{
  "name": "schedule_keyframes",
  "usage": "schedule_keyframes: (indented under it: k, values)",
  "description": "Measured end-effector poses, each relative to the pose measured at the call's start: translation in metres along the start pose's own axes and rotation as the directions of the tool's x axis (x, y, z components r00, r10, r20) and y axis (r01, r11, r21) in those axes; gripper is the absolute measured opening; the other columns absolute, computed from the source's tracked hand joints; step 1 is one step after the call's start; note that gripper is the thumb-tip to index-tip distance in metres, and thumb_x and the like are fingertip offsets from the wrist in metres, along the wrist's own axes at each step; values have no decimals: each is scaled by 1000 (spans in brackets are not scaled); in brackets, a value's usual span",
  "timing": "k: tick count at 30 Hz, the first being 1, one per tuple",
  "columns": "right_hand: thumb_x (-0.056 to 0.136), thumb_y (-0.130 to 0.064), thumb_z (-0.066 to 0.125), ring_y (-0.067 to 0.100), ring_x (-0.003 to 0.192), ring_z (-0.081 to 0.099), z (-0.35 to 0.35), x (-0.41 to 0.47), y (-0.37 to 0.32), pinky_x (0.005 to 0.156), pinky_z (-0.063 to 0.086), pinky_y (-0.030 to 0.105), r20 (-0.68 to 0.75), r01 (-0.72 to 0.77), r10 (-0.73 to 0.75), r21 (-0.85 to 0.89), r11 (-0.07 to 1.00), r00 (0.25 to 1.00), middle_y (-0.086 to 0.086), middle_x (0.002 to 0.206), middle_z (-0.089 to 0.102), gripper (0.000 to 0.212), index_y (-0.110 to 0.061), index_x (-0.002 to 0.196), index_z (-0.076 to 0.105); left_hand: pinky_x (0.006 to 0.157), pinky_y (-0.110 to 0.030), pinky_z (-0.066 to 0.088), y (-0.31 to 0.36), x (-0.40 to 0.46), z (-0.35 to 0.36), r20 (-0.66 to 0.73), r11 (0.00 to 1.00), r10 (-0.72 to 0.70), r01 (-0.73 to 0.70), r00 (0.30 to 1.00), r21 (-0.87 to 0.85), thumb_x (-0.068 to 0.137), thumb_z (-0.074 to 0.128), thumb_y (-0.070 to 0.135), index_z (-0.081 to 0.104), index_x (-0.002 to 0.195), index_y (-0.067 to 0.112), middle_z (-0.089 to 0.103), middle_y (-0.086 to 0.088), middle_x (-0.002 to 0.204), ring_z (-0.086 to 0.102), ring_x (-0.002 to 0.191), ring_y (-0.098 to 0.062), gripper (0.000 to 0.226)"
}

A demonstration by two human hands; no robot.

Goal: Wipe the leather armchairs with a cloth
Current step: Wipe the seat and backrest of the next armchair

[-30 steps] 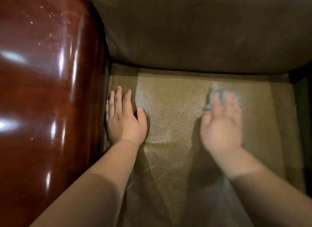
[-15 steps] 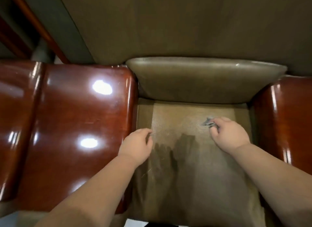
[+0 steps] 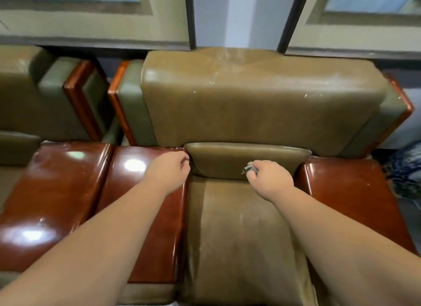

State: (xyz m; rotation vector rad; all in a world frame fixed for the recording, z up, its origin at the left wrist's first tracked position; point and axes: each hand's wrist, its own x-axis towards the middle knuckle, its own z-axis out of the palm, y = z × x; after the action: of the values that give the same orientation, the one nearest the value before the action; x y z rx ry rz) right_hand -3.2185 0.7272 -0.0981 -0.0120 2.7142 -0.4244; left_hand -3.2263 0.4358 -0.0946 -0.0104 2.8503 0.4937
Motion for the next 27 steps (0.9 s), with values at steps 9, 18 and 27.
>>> schedule_keyframes:
  k: [9, 18, 27]
  values:
    - [96, -41, 43, 24, 94, 65, -110, -1, -12, 76, 52, 35, -139, 76, -77, -14, 997, 987, -4, 100, 69, 23, -32, 99, 63, 85, -35, 56, 54, -7, -89, -198, 1000, 1, -2, 980, -4, 105, 50, 37, 71, 117, 29, 73, 7, 109, 66, 102, -19, 26]
    - [98, -40, 42, 16, 86, 64, -177, 14, -19, 78, 61, 40, -218, 238, -232, 1, 971, 948, -4, 105, 70, 39, -32, 128, 65, 77, -35, 58, 94, -1, -140, -307, 999, -38, 37, 951, -11, 105, 49, 35, 69, 104, 31, 70, 12, 93, 64, 86, -11, 20]
    - [97, -40, 44, 12, 80, 60, -166, 65, -68, 68, 55, 33, -239, 332, -336, -59, 942, 911, -9, 97, 65, 35, -30, 122, 66, 73, -33, 60, 51, 44, -143, -337, 994, -46, 77, 940, 79, 105, 49, 39, 67, 100, 34, 65, 14, 84, 61, 78, -6, 20]
